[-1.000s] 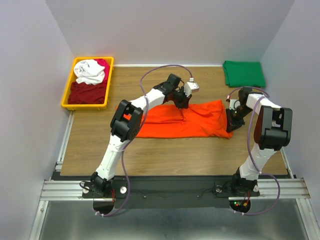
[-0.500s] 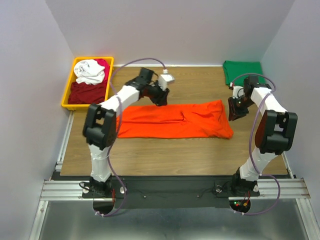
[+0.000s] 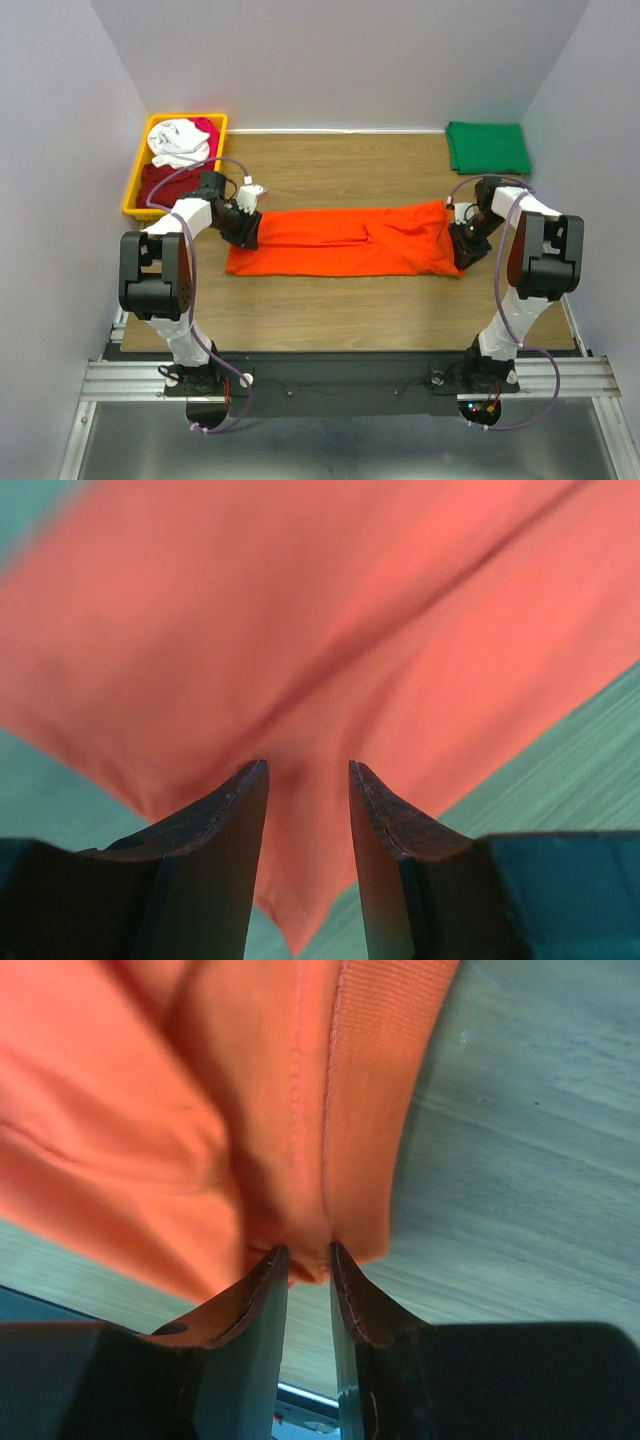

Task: Fold and stack the t-shirts
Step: Fold the tshirt

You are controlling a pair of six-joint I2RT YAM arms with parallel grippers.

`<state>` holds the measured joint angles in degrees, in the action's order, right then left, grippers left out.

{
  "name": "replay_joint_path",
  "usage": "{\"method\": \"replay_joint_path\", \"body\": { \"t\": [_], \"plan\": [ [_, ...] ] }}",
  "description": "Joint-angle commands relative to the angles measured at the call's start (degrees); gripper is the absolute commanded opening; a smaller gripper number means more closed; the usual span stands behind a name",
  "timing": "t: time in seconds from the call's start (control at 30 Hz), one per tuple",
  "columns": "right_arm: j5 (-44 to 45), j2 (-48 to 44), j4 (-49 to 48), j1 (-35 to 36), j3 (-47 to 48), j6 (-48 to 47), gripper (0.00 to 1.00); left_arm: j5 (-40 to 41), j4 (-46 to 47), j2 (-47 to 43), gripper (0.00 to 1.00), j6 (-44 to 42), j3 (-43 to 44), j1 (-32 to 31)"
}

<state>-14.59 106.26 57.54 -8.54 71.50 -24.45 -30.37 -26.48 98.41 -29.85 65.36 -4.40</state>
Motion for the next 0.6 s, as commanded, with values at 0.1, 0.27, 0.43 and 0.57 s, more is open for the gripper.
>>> {"method": "replay_joint_path", "body": {
  "t": [0.1, 0.27, 0.43, 0.57],
  "plan": [
    [9.9, 0.7, -6.8, 0.2, -1.9, -2.3, 0.26, 8.9, -1.9, -3.7, 0.49, -7.7, -11.6, 6.0],
    [14.1, 3.0, -11.5, 0.2, -0.4, -1.4, 0.22, 13.9, 1.1, -0.5, 0.47, -7.9, -13.0, 8.0],
    [15.3, 1.2, -12.7, 0.2, 3.6, -0.9, 0.19, 12.6, 0.0, -0.4, 0.47, -9.0, -11.0, 8.8],
    [7.1, -5.2, -7.3, 0.2, 7.1, -0.1, 0.23, 7.2, -5.4, -4.5, 0.48, -10.4, -7.4, 8.8]
  ]
}}
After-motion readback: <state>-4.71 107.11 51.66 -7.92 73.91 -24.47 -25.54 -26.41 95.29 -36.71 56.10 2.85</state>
